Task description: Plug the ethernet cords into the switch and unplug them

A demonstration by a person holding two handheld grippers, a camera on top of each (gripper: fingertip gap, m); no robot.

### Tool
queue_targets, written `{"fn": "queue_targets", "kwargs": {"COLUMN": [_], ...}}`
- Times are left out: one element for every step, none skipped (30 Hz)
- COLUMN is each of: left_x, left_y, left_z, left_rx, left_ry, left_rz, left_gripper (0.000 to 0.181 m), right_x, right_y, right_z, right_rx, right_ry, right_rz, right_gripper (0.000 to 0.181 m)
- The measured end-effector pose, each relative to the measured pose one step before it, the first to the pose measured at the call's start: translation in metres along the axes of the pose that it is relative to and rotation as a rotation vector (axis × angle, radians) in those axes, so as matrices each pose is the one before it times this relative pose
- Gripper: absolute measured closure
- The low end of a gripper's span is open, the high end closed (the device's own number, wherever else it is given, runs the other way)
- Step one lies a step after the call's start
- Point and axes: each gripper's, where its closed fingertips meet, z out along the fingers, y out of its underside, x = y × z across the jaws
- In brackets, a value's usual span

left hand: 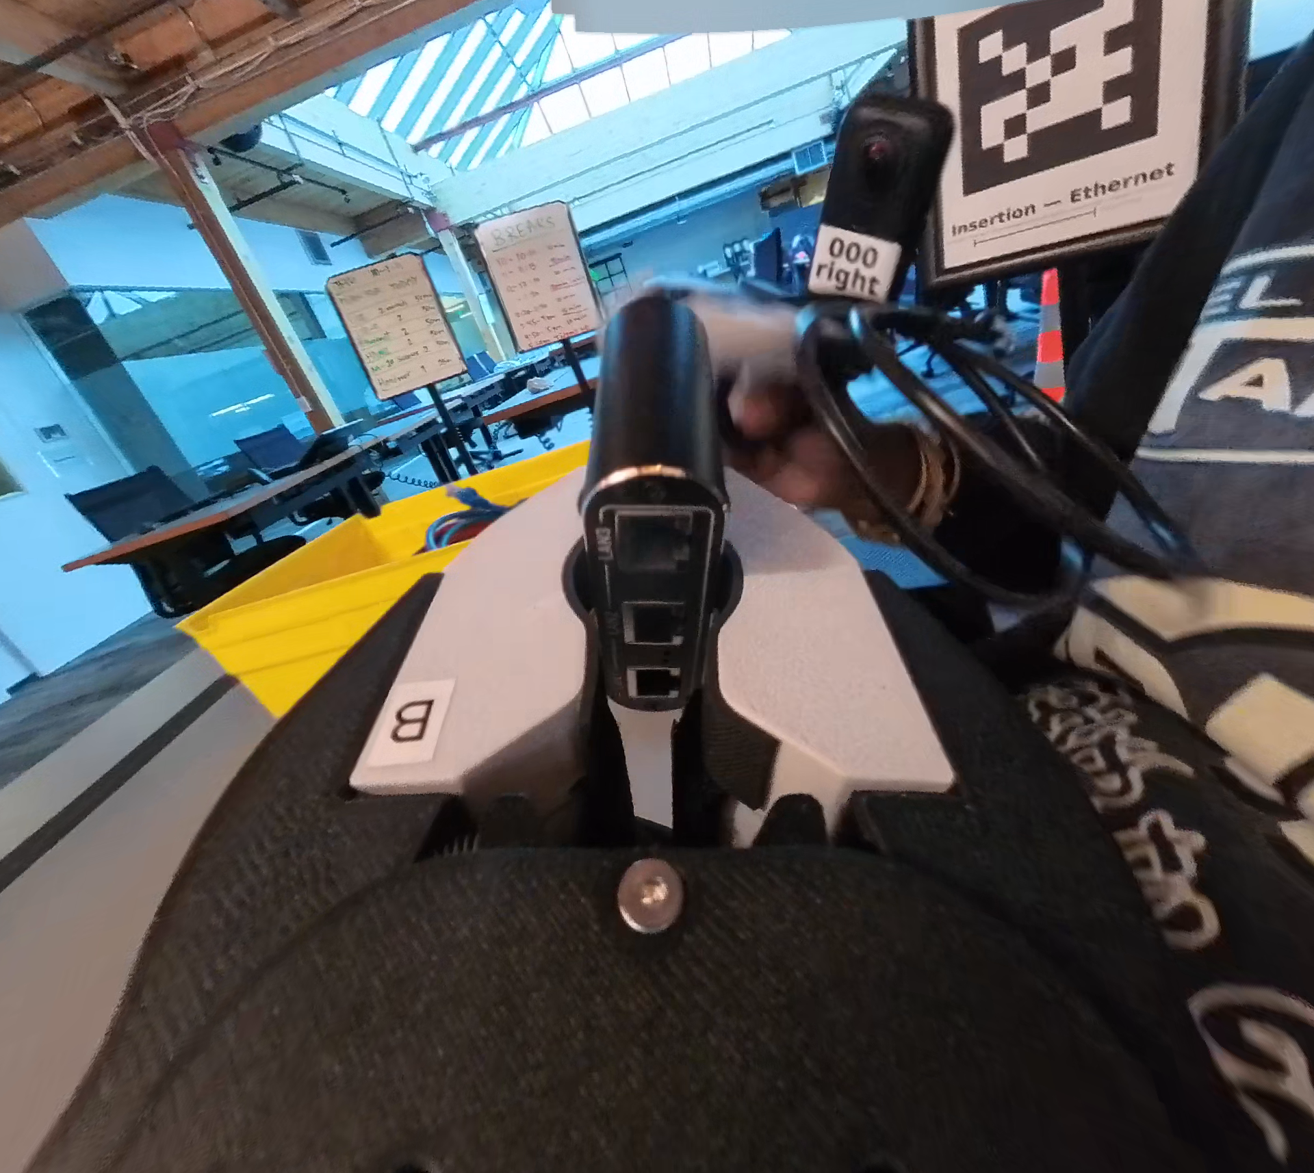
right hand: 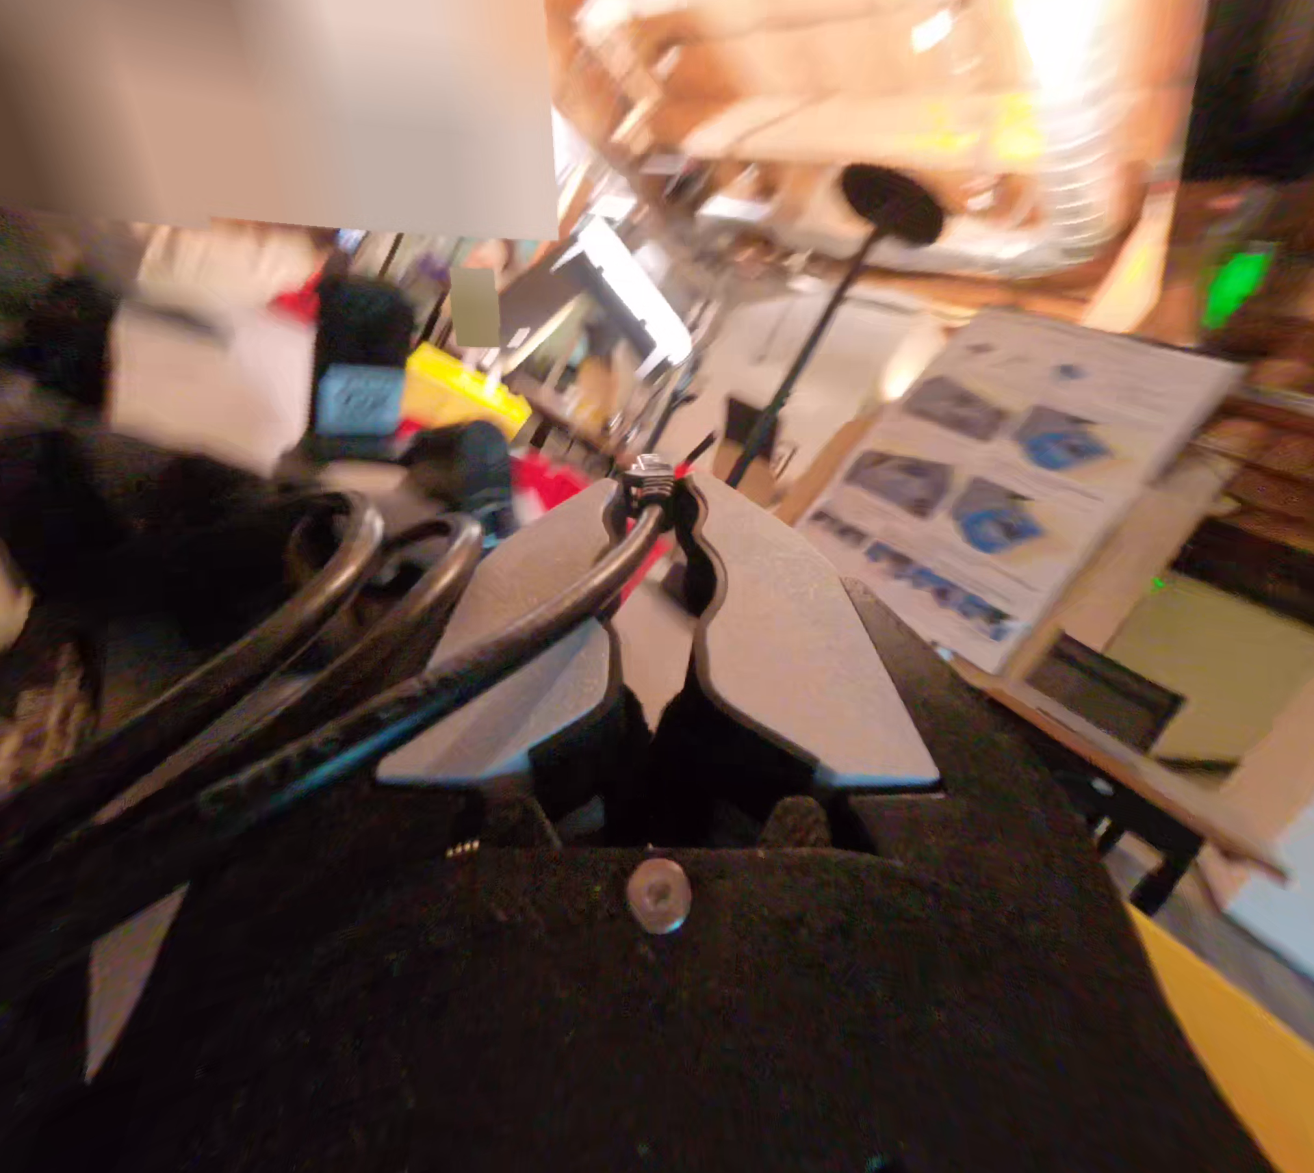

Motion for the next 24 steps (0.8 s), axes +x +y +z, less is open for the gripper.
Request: {"fn": "queue_targets", "kwargs": {"left_x": [-0.00625,-0.00564,-0.00293,0.00062,-0.00034,-0.00157,-0.00278,-0.00284,-0.00241,-0.00334,-0.00307,-0.00229,-0.00151,-0.00155,-0.00197,-0.00166,-0.00024,0.00112,0.00128,0.00096,0.00079,0.00109,0.00072,-0.00007], "left_y": [0.00033,-0.00285,-0.00591,-0.00337,0.00052,0.00221,0.00291,0.00240,0.00050,-0.00121,-0.00253,-0.00316,-0.00277,-0.00086,0.00098,0.00211,0.00159,0.00123,0.00108,0.00121,0.00112,0.00070,0.00035,0.00055], "left_z": [-0.00925,-0.00760,-0.00266,0.00221,0.00389,0.00315,0.00099,-0.00110,-0.00240,-0.00271,-0.00258,-0.00191,-0.00088,-0.00022,0.00006,0.00021,0.00024,0.00045,0.00064,0.00084,0.00071,0.00038,0.00017,0.00021], "left_rx": [-0.0078,0.0224,0.0495,0.0314,0.0038,-0.0119,-0.0176,-0.0141,-0.0018,0.0063,0.0137,0.0178,0.0162,0.0063,-0.0051,-0.0104,-0.0074,-0.0039,-0.0044,-0.0072,-0.0073,-0.0028,-0.0012,-0.0028], "left_ry": [-0.0112,-0.0067,0.0042,0.0200,0.0015,-0.0116,-0.0182,-0.0159,-0.0116,-0.0199,-0.0192,-0.0119,-0.0042,-0.0046,-0.0101,-0.0119,-0.0035,0.0049,0.0072,0.0042,0.0019,0.0026,0.0020,-0.0008], "left_rz": [-0.0114,-0.0334,-0.0551,-0.0470,-0.0161,0.0125,0.0164,0.0054,-0.0049,-0.0074,-0.0036,-0.0082,-0.0150,-0.0149,-0.0074,0.0013,0.0029,-0.0004,-0.0027,-0.0007,0.0044,0.0058,0.0039,0.0028], "left_gripper": [0.155,0.155,0.155,0.155,0.155,0.155,0.155,0.155,0.155,0.155,0.156,0.155,0.155,0.155,0.155,0.155,0.155,0.155,0.155,0.155,0.155,0.155,0.155,0.155], "right_x": [0.02569,0.02570,0.01877,0.01611,0.01236,0.01222,0.01602,0.02184,0.02306,0.02142,0.01746,0.01076,0.00444,-0.00259,-0.00600,-0.00572,-0.00783,-0.00772,-0.00517,-0.00116,-0.00337,-0.00706,-0.00739,-0.00635], "right_y": [-0.01258,-0.01649,-0.00369,0.00616,0.00575,0.00442,0.00717,0.01107,0.01449,0.01807,0.01738,0.01409,0.01072,0.00950,0.00959,0.00823,0.00672,0.00428,0.00139,0.00093,0.00304,0.00495,0.00594,0.00639], "right_z": [-0.01480,-0.01592,-0.00971,-0.00564,-0.00296,-0.00124,-0.00008,0.00040,0.00179,0.00379,0.00562,0.00718,0.00795,0.00876,0.00953,0.01019,0.01104,0.01134,0.01151,0.01064,0.00974,0.00897,0.00793,0.00646], "right_rx": [0.0413,0.0393,-0.0500,-0.1079,-0.0959,-0.0841,-0.1044,-0.1304,-0.1467,-0.1678,-0.1596,-0.1340,-0.1091,-0.0964,-0.0940,-0.0756,-0.0591,-0.0379,-0.0274,-0.0199,-0.0236,-0.0324,-0.0395,-0.0434], "right_ry": [0.0521,0.0411,0.0341,0.0449,0.0306,0.0290,0.0499,0.0866,0.0974,0.0926,0.0823,0.0575,0.0331,-0.0004,-0.0141,-0.0057,-0.0191,-0.0206,-0.0099,0.0147,-0.0012,-0.0271,-0.0264,-0.0183], "right_rz": [0.0695,0.0268,-0.0510,-0.0932,-0.0723,-0.0491,-0.0585,-0.0794,-0.1024,-0.0972,-0.0751,-0.0547,-0.0343,-0.0168,-0.0031,0.0078,0.0202,0.0265,0.0113,0.0007,0.0046,-0.0007,-0.0201,-0.0253], "right_gripper": [0.170,0.169,0.171,0.170,0.169,0.169,0.167,0.166,0.168,0.168,0.169,0.169,0.169,0.168,0.169,0.168,0.168,0.168,0.167,0.168,0.168,0.168,0.169,0.169]}}
